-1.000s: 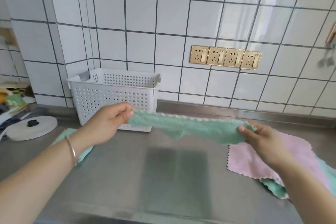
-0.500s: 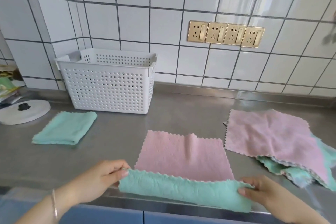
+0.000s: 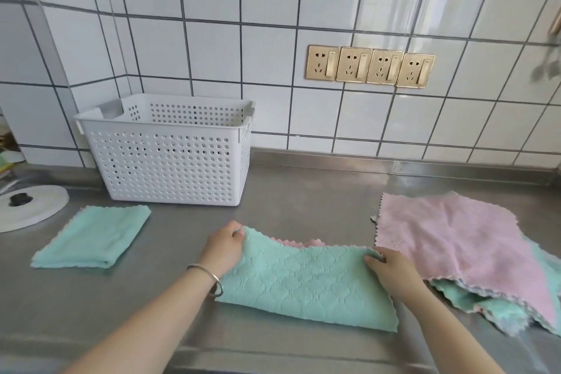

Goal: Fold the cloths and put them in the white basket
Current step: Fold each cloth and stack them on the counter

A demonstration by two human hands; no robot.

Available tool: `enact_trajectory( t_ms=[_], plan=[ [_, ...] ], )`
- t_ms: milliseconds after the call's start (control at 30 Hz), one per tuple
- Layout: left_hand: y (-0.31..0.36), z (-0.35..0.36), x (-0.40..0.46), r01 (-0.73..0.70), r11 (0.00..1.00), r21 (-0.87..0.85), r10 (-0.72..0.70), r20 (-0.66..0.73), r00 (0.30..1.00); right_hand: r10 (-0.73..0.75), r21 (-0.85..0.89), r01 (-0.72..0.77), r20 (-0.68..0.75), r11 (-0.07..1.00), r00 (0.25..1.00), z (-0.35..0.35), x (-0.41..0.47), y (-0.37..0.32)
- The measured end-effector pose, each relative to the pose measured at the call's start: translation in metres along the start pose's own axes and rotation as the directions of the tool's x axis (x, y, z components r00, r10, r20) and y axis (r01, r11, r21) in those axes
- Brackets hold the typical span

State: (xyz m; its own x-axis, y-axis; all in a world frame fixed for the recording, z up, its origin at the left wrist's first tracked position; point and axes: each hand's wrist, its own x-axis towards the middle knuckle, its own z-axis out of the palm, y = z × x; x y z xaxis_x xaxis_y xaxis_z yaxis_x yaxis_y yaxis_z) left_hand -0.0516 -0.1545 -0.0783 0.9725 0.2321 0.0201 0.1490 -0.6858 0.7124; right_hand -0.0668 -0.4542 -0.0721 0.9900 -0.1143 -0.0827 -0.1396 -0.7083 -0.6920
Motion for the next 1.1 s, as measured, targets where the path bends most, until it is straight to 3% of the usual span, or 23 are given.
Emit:
enact_trajectory(
  t_ms=[200,567,733,833,900,967,1033,1100],
  plan=[
    [-0.002,0.017,0.009,0.117,0.992,0.038,-0.111,-0.129,0.985,-0.004,-0.024,0.002,-0.08,1.0,0.997,0.008,0.008,-0.005],
    [-0.008,0.017,0.012,0.065,0.991,0.118,-0.036,-0.236,0.971,0.119,-0.096,-0.135,-0.156,0.986,0.981,0.018,0.021,-0.002],
    [-0.003,0.018,0.008,0.057,0.939,0.339,0.012,-0.197,0.98,0.162,-0.074,-0.178,-0.18,0.981,0.97,0.018,0.02,-0.006],
    [0.007,0.02,-0.001,-0.068,0.893,0.444,0.187,-0.231,0.955,0.181,0.021,-0.181,-0.237,0.983,0.954,0.013,0.014,-0.005],
    [0.02,0.025,-0.005,-0.267,0.852,0.449,0.361,-0.136,0.923,0.202,0.03,-0.201,-0.259,0.979,0.945,0.008,0.007,0.001],
    [0.038,0.034,-0.013,-0.449,0.791,0.416,0.439,0.125,0.89,0.215,-0.025,-0.228,-0.249,0.973,0.944,0.006,-0.003,0.01],
    [0.055,0.047,-0.025,-0.546,0.745,0.384,0.392,0.41,0.824,0.227,-0.108,-0.257,-0.234,0.96,0.946,0.009,-0.012,0.022],
    [0.061,0.058,-0.032,-0.593,0.69,0.415,0.325,0.554,0.766,0.249,-0.188,-0.285,-0.194,0.94,0.949,0.016,-0.021,0.029]
  ],
)
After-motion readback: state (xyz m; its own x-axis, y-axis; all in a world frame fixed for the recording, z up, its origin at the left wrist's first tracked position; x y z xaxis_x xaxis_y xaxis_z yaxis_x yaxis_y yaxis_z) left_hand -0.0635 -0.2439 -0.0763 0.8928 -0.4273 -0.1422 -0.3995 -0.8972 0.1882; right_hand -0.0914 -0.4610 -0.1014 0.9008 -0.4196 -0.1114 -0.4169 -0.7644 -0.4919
